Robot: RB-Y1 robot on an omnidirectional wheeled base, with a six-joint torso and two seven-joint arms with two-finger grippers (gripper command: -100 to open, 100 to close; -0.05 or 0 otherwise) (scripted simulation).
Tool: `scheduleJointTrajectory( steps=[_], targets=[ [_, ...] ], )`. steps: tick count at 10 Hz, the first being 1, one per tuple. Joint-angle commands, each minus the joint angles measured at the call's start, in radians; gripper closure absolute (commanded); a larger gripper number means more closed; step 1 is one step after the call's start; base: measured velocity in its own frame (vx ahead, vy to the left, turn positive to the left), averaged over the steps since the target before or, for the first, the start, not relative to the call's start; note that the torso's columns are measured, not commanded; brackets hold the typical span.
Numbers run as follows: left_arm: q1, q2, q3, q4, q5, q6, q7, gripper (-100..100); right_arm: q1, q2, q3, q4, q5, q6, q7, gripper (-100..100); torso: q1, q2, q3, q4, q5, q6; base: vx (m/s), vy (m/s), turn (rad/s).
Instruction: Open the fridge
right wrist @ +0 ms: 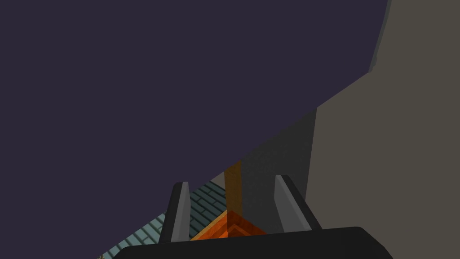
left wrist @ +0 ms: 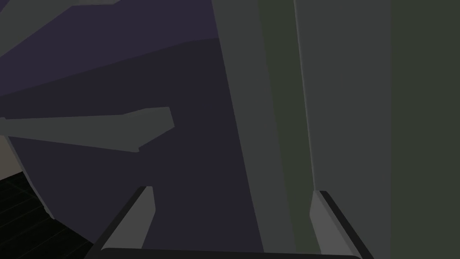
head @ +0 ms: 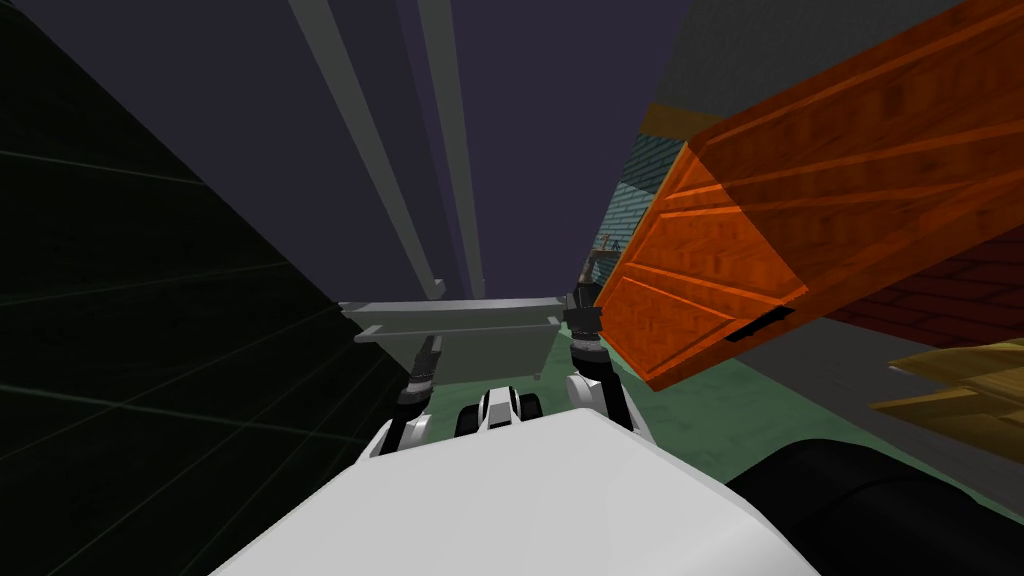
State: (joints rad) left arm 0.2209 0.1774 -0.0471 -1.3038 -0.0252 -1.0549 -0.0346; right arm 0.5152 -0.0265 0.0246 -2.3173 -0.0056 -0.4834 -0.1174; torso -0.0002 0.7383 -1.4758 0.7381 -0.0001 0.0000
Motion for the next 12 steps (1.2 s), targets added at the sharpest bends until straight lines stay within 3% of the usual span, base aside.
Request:
scheduleJointTrajectory(
  steps=[1, 3, 9, 12],
  targets=[
    [-0.016, -0.009, -0.003, 0.064, 0.000, -0.032, -0.004, -100, 0.000, 0.000, 0.000, 0.000, 0.000, 0.000, 0.000, 0, 0.001, -0.002, -0.001, -0.001, 0.001, 0.001, 0.017, 0.012, -0.005],
    [-0.038, -0.025, -0.007, 0.126, 0.000, -0.067, -0.011, -100, 0.000, 0.000, 0.000, 0.000, 0.000, 0.000, 0.000, 0, 0.002, -0.008, -0.004, -0.006, 0.003, 0.003, 0.018, 0.013, -0.009],
    [-0.058, -0.041, -0.011, 0.211, 0.000, -0.101, -0.016, -100, 0.000, 0.000, 0.000, 0.000, 0.000, 0.000, 0.000, 0, 0.001, -0.005, -0.003, -0.002, 0.001, 0.002, 0.014, 0.003, -0.011],
    [-0.084, -0.067, -0.016, 0.302, -0.001, -0.144, -0.024, -100, 0.000, 0.000, 0.000, 0.000, 0.000, 0.000, 0.000, 0, 0.000, -0.002, -0.001, 0.000, 0.000, 0.000, 0.023, 0.008, -0.022]
  ],
)
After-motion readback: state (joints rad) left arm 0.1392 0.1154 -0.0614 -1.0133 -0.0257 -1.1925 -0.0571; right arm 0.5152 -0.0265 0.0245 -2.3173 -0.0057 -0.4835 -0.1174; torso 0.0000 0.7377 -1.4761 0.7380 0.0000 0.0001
